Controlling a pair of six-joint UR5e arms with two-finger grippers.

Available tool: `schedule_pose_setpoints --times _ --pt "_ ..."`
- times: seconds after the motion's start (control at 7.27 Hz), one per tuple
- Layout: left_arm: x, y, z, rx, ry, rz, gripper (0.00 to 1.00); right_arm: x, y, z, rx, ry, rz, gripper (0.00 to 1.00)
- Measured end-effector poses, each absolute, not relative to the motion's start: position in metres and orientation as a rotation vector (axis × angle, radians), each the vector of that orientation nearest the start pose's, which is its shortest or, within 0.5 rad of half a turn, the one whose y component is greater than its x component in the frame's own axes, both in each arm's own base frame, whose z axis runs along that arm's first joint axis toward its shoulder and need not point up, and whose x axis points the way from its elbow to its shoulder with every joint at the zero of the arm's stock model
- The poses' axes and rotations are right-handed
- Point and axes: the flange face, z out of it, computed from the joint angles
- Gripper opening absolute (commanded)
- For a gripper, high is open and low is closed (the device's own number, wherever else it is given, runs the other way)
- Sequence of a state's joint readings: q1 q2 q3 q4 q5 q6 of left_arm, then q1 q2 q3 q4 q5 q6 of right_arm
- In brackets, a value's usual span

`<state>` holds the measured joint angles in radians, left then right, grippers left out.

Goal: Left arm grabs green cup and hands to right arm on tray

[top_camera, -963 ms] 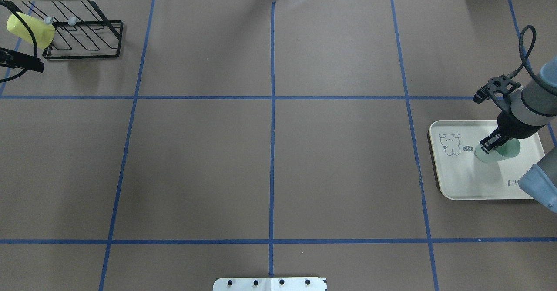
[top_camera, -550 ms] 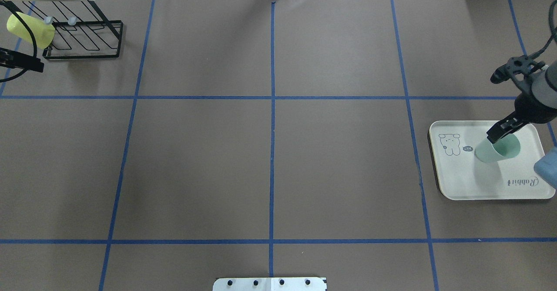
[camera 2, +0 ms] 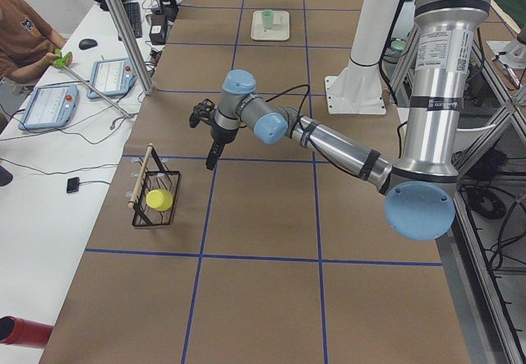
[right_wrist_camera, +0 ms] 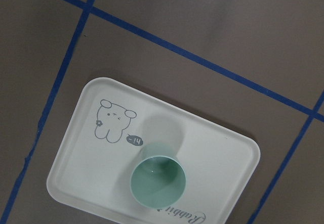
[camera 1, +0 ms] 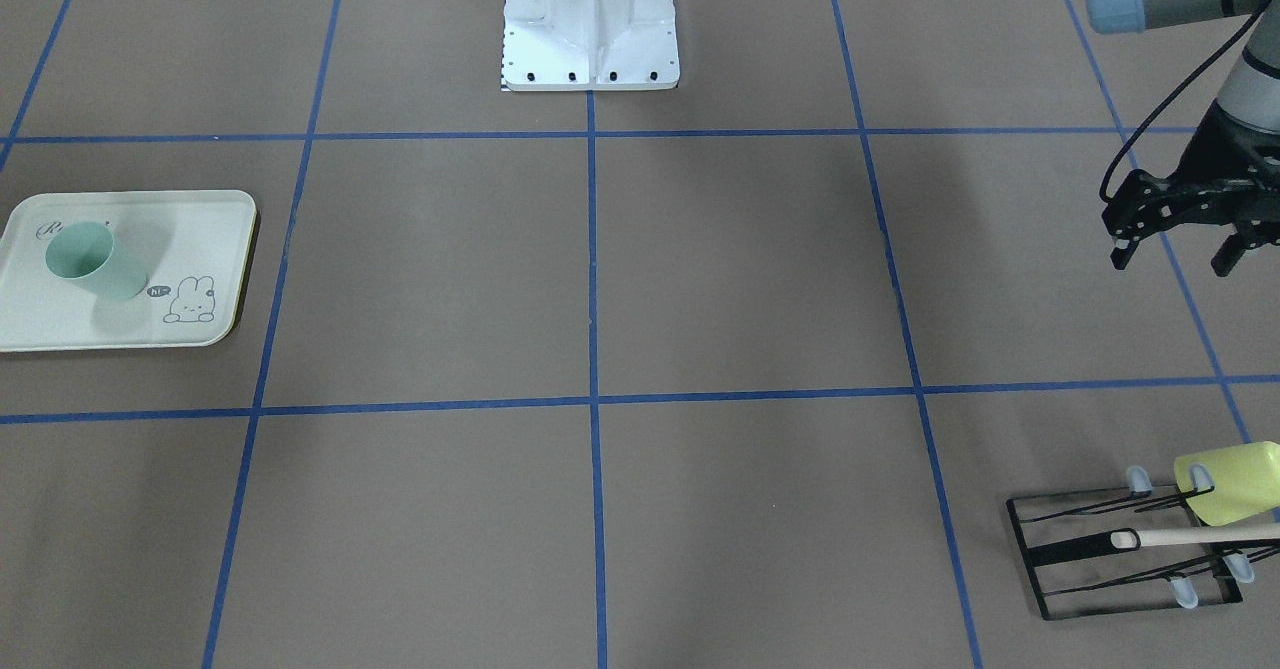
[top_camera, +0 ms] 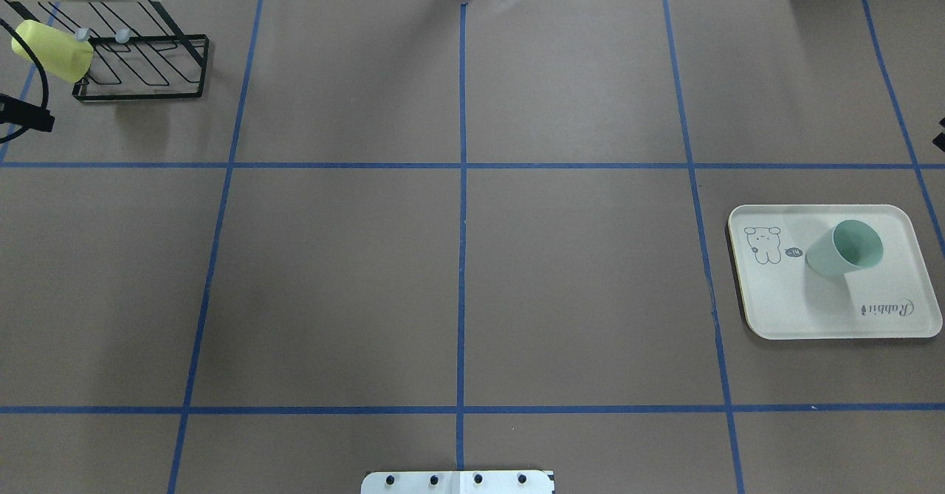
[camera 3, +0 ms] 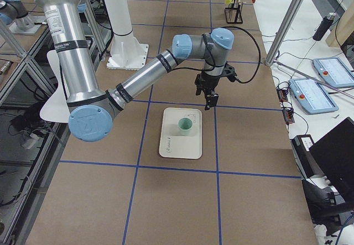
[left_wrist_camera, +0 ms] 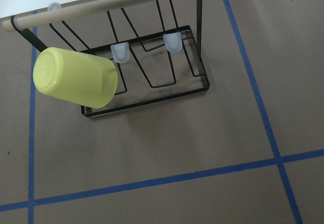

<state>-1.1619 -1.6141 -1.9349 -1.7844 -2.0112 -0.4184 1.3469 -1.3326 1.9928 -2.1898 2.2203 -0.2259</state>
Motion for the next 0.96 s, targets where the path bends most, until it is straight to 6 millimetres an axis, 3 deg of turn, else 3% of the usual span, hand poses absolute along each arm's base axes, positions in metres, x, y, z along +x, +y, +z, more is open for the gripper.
schedule_pose_setpoints --times 0.28,0.41,0.69,0.83,0.96 --pt "0.079 -0.499 0.485 0.339 0.623 0.258 1.00 -0.013 -0.526 0.433 0.108 -0.656 -0.417 1.00" --pt "0.047 -0.494 0.511 0.316 0.649 0.289 1.00 0.000 -0.521 0.452 0.111 -0.656 -0.394 1.00" --pt "-0.026 -0.486 0.582 0.267 0.730 0.269 1.00 0.019 -0.512 0.482 0.077 -0.709 -0.328 1.00" --pt "-0.047 -0.482 0.613 0.250 0.749 0.268 1.00 0.028 -0.507 0.501 0.048 -0.753 -0.290 1.00" --pt "-0.055 -0.478 0.634 0.232 0.755 0.268 1.00 0.035 -0.499 0.520 0.017 -0.781 -0.257 1.00"
